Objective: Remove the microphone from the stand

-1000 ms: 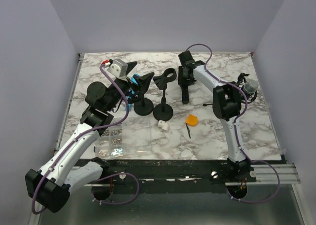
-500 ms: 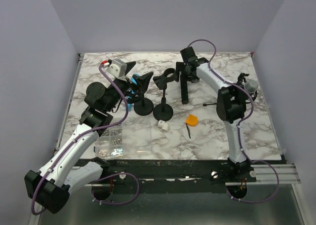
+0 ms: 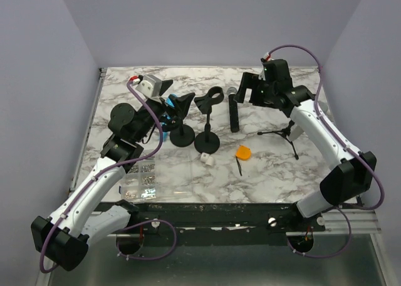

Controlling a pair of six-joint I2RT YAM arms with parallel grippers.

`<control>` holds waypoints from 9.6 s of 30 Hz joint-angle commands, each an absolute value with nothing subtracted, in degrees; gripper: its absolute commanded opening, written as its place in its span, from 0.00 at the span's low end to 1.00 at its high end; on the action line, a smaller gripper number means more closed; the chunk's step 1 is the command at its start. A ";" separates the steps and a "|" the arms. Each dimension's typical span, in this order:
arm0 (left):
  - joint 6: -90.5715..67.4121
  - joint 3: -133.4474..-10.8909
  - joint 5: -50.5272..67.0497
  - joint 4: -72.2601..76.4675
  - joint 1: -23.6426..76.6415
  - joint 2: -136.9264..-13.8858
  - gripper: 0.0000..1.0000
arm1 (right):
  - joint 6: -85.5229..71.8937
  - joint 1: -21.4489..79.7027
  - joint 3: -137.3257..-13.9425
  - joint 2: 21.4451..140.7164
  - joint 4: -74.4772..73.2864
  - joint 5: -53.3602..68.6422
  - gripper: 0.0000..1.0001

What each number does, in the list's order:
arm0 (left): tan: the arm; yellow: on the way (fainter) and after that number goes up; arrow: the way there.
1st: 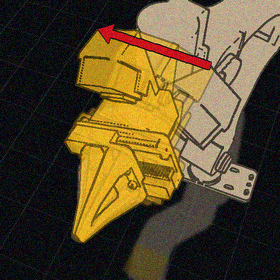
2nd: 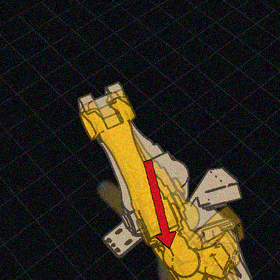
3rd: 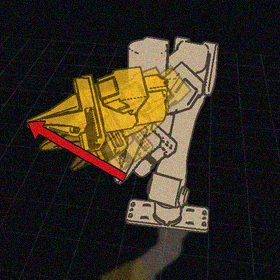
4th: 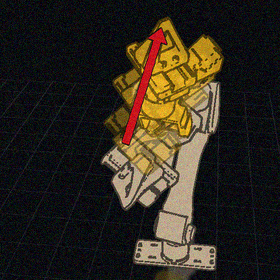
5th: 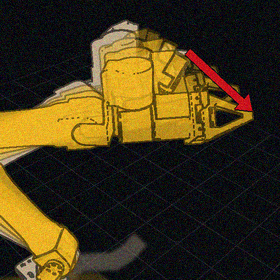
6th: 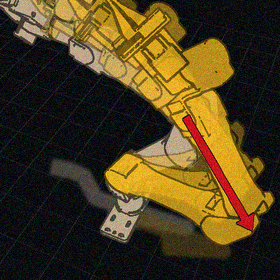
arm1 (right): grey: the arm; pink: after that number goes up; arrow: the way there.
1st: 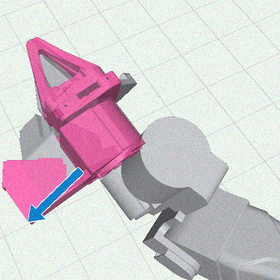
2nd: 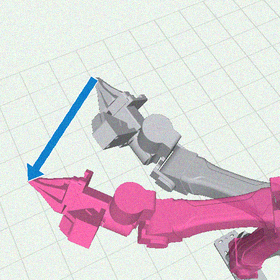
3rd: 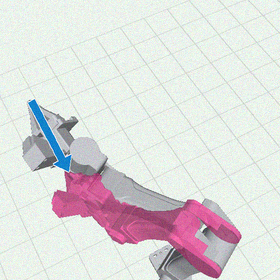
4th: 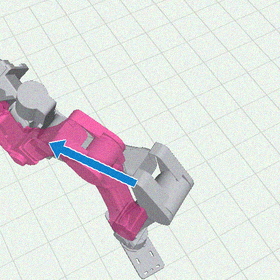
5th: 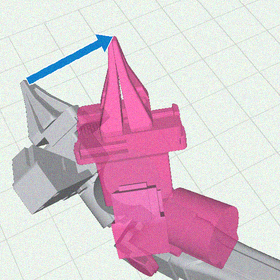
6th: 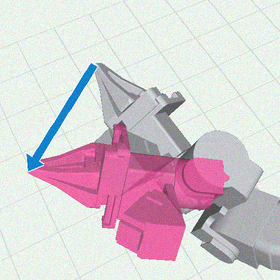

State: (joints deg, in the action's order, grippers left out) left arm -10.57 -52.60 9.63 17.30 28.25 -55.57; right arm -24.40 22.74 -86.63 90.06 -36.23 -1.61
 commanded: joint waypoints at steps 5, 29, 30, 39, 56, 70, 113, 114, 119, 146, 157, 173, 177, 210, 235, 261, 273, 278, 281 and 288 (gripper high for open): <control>-11.64 -55.11 9.87 14.68 28.21 -54.94 0.86 | -27.09 22.54 -81.21 79.41 -32.94 29.70 1.00; -11.95 -55.79 10.06 13.06 28.17 -54.04 0.86 | -57.43 28.55 -67.47 80.87 4.15 25.45 0.91; -11.87 -55.84 10.12 13.02 28.17 -54.01 0.86 | -57.60 28.64 -67.21 81.36 4.87 25.49 0.89; -11.87 -56.25 10.37 12.57 28.16 -53.97 0.86 | -57.18 29.07 -64.34 82.71 6.14 23.54 0.74; -12.21 -56.34 10.74 12.39 28.21 -54.81 0.86 | -54.72 29.17 -54.06 86.53 8.86 22.24 0.66; -12.38 -56.60 11.17 12.21 28.21 -54.93 0.86 | -51.77 29.17 -53.92 89.95 8.48 22.58 0.72; -13.67 -56.16 12.57 12.59 29.25 -56.01 0.86 | -14.50 29.18 -76.52 48.52 -41.12 -51.32 1.00; -13.58 -56.24 12.51 12.57 29.43 -56.07 0.86 | -15.17 29.15 -76.07 48.44 -42.39 -51.37 1.00; -13.18 -56.51 12.30 11.98 30.57 -56.42 0.86 | -16.85 29.13 -71.42 47.17 -43.97 -52.42 0.95; -8.96 -56.60 8.61 10.46 33.89 -54.18 0.86 | -16.60 29.03 -65.22 52.41 -35.68 -58.33 0.58; -8.79 -56.50 8.31 10.55 33.92 -54.40 0.86 | -11.90 29.08 -72.46 51.57 -34.41 -57.65 0.35; -8.88 -56.51 8.48 10.55 33.97 -54.89 0.86 | -1.69 29.09 -93.37 53.66 -31.79 -53.41 0.13; -9.13 -56.69 9.02 10.46 34.00 -55.13 0.86 | -0.78 29.07 -97.51 53.96 -29.32 -51.14 0.04; -7.73 -57.39 8.16 9.67 33.83 -54.36 0.86 | -13.13 28.93 -113.46 105.53 -50.30 -31.27 0.01; -8.79 -57.91 9.15 9.25 33.26 -54.97 0.86 | -16.51 18.60 -134.80 136.53 -53.58 -15.40 0.01; -10.10 -58.01 10.09 9.49 31.51 -54.73 0.86 | -17.17 18.61 -135.13 147.91 -46.22 -19.54 0.42; -11.50 -57.98 11.25 9.93 30.59 -54.84 0.86 | -17.41 18.63 -140.01 143.25 -50.10 -17.57 0.88; -12.02 -58.01 11.69 10.02 30.50 -55.00 0.86 | -17.97 18.64 -140.99 136.58 -52.59 -16.63 0.95; -12.26 -57.92 11.94 10.17 30.50 -55.06 0.86 | -18.58 18.72 -138.95 131.09 -53.64 -15.46 0.95; -12.99 -57.92 12.56 10.37 30.49 -55.29 0.86 | -19.64 18.79 -120.40 108.82 -47.86 -8.23 0.95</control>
